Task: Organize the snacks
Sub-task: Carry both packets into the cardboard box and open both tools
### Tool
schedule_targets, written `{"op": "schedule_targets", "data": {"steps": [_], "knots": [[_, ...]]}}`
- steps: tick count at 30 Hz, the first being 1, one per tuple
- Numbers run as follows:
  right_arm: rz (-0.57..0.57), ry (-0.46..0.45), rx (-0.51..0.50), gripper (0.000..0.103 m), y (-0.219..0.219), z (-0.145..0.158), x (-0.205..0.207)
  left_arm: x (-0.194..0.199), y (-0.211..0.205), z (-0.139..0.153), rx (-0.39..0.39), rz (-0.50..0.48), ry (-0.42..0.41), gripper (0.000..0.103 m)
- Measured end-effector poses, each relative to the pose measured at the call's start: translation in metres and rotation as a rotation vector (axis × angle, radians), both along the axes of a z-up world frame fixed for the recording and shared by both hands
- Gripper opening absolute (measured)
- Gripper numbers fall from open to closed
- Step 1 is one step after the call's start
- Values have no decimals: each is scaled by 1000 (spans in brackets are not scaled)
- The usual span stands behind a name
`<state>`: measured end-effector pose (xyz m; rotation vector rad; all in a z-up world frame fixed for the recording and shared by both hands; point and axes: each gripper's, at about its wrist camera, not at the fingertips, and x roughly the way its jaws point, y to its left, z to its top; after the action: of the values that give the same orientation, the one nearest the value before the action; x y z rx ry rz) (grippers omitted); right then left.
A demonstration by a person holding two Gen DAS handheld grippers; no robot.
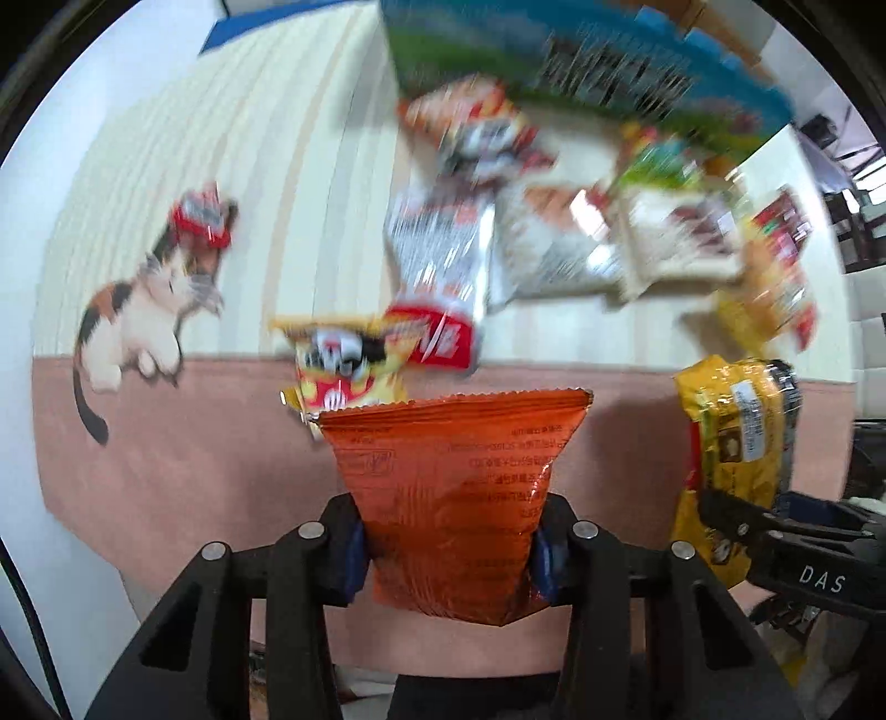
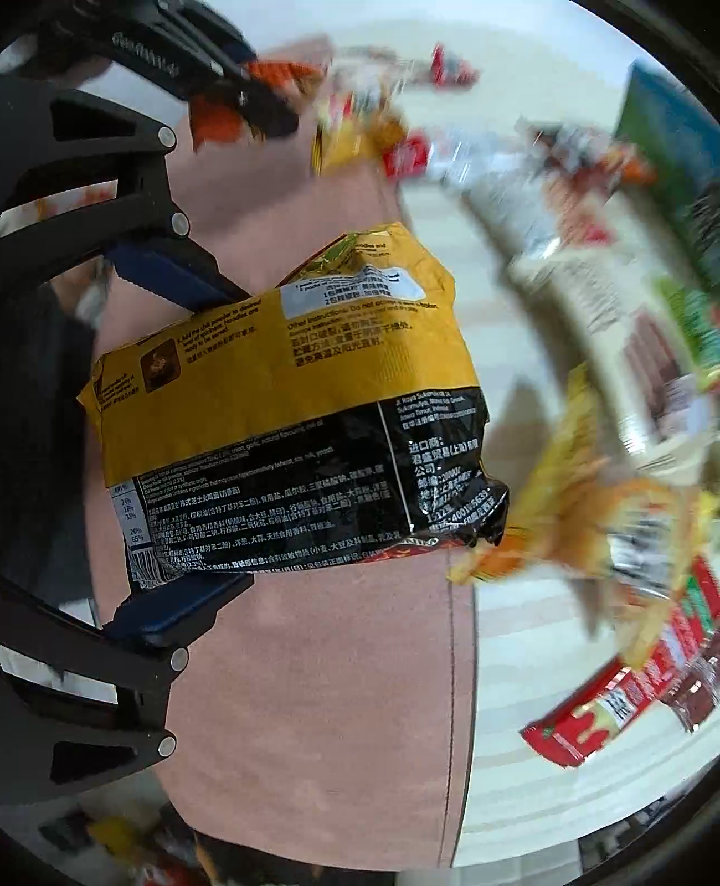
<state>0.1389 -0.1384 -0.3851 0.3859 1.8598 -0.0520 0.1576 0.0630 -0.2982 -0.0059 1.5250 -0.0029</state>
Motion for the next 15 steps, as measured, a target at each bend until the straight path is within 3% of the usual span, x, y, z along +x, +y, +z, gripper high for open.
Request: {"op": "schedule_targets", "data": {"steps": [5,9,12,15], "knots": [[-34,-104,98,90,-12,69,41,53,-21,76,-59,-31,-99,42],[-45,-204,158,90,-31,120,109,139,-21,113,-123,-36,-138,42],[-56,-267,176,90,-45,141,178,204,-14,120,-149,-23,-138,42],[-46,-303,127,90,-53,133,256,276,-13,118,-151,1,-132,42]]}}
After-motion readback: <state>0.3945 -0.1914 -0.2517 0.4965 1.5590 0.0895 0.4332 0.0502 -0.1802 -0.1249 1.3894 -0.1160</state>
